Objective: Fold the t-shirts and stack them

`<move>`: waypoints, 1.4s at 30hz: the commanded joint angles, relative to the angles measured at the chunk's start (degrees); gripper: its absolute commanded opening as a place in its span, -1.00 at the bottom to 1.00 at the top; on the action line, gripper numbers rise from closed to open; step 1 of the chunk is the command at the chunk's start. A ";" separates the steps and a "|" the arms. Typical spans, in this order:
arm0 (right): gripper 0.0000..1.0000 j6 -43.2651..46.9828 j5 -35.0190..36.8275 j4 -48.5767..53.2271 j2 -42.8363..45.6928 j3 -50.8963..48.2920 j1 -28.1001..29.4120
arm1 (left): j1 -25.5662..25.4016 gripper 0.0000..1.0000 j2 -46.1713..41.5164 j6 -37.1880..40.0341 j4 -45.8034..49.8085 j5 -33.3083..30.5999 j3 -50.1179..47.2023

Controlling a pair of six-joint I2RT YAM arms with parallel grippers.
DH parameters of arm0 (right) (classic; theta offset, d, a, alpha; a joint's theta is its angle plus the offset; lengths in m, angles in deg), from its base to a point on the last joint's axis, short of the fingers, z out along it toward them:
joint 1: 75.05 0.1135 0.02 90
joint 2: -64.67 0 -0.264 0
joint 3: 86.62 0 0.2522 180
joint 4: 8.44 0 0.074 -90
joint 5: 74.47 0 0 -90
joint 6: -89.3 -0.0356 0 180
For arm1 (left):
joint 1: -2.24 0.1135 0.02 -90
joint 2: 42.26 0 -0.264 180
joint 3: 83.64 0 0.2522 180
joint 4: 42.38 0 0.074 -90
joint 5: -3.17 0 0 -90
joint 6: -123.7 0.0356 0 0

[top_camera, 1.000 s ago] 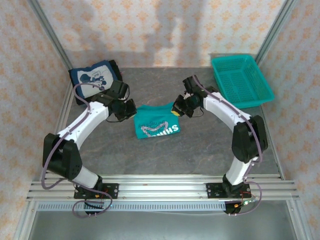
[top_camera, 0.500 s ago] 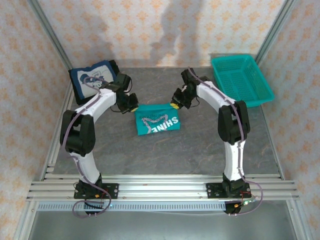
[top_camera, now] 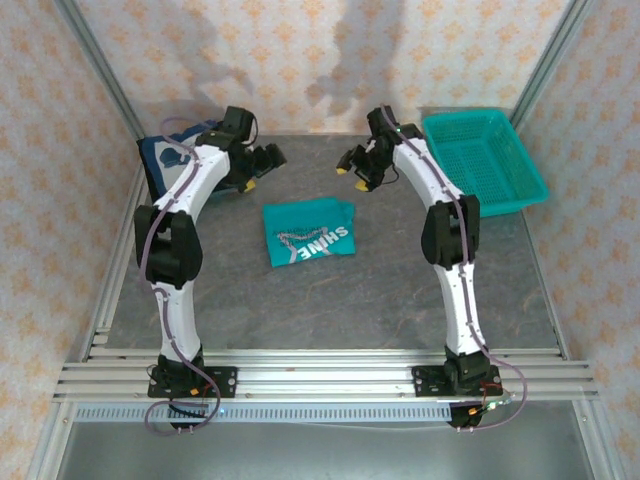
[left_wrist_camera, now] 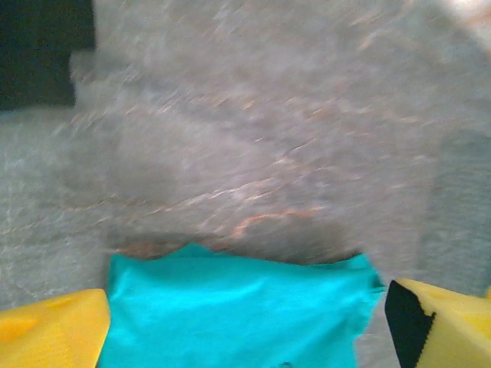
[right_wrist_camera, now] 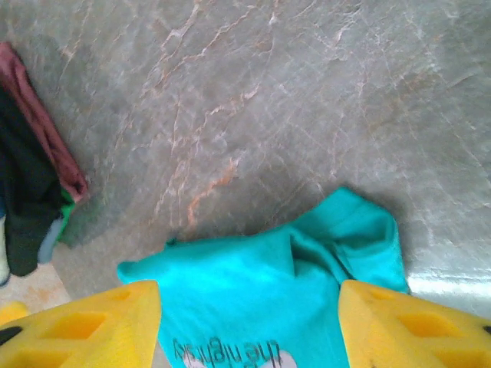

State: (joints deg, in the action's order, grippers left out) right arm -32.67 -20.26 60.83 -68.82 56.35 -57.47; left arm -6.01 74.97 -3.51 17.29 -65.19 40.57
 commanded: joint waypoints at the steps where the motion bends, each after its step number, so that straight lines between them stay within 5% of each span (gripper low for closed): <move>1: 0.35 2.72 2.19 -0.31 10.79 -8.94 0.13 | -0.34 0.88 -6.61 0.66 4.23 0.33 0.02; 8: 0.70 4.42 -0.68 -15.02 25.73 -34.61 0.50 | -1.57 0.89 -23.12 3.88 -2.93 3.49 -23.85; 18: 0.80 7.21 -0.77 -20.39 28.49 -45.31 4.31 | -1.69 0.93 -29.03 2.59 -17.10 3.98 -48.00; 27: 0.83 5.54 -1.91 -24.86 34.22 -52.97 6.14 | -4.78 0.90 -18.10 1.29 -20.68 2.08 -43.64; 42: 0.84 5.31 -1.62 -22.51 44.84 -59.07 6.14 | -9.44 0.63 2.38 1.82 -7.70 -3.95 -26.87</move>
State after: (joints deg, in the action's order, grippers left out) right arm -27.64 -22.01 37.05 -27.60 -2.31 -51.46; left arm -14.14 74.10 -1.87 6.34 -66.72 12.66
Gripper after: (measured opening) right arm 0.921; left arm 0.825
